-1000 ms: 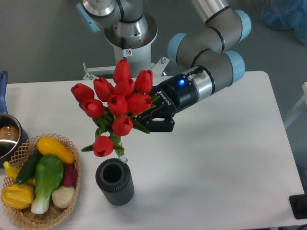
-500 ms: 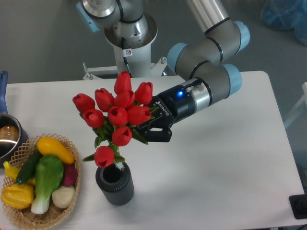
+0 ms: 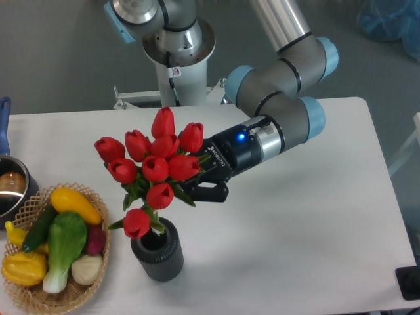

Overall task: Insert the flowers into the vase
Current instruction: 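Lower the tulip stems into the vase opening, then push the tulip stems deeper into the vase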

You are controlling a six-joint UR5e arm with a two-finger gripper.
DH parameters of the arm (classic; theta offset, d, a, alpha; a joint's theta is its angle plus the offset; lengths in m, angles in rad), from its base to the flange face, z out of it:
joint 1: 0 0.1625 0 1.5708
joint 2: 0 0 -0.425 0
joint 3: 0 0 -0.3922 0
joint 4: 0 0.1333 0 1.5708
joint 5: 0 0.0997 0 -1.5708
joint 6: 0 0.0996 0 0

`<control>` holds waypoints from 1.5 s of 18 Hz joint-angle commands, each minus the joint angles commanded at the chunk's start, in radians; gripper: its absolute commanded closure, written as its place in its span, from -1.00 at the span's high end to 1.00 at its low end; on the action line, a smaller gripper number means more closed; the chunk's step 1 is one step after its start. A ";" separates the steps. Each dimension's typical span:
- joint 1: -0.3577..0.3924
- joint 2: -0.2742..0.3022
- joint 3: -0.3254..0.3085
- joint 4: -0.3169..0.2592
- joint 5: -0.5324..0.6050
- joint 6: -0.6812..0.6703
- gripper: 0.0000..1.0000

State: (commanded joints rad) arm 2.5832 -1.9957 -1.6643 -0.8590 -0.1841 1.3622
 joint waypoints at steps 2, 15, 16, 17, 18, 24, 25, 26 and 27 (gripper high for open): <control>-0.002 -0.008 0.000 0.000 0.000 0.000 -0.47; -0.011 -0.046 0.008 0.002 0.002 0.003 -0.47; -0.012 -0.057 0.008 0.002 0.002 0.005 -0.47; -0.014 -0.066 0.008 0.002 0.003 0.014 -0.47; -0.014 -0.074 0.006 0.002 0.003 0.031 -0.47; -0.015 -0.086 -0.015 0.003 0.003 0.061 -0.47; -0.015 -0.087 -0.025 0.003 0.003 0.063 -0.47; -0.015 -0.087 -0.034 0.003 0.005 0.069 -0.47; -0.015 -0.087 -0.043 0.003 0.005 0.084 -0.47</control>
State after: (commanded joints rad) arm 2.5679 -2.0831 -1.7072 -0.8560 -0.1795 1.4464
